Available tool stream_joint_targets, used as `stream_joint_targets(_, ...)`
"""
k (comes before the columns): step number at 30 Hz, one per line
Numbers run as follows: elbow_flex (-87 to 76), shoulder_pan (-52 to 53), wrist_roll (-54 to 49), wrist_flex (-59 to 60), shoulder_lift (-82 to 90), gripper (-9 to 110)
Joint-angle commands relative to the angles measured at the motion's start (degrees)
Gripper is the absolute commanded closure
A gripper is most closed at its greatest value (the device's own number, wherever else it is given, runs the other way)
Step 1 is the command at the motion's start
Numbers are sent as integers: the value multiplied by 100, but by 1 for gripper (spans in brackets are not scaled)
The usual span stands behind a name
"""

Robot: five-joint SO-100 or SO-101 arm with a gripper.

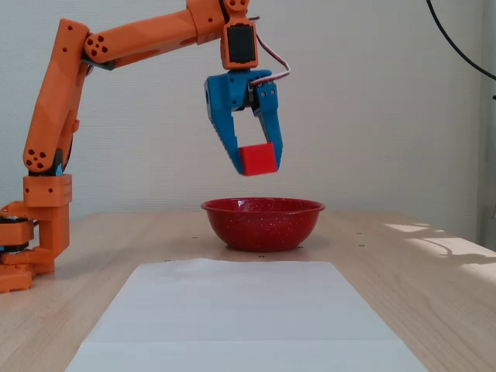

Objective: Grasp the red cube and put it in the red bowl

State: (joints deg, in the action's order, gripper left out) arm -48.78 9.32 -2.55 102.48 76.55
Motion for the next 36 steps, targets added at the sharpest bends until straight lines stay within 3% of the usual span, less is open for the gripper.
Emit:
stream_joint_targets(1,756,457,-255,246,800,101)
stream_joint_targets(19,105,2487,-896,-2057,185,100)
stream_joint_targets(24,-773,2602,-809,-2909,167,77)
stream_joint_targets(29,-1099,2646,-896,-2804,167,60)
stream_joint_targets(32,-1055,2654,-1011,-2531,176,56)
stream_joint_targets(36,-809,2593,-1151,-2276,272,61)
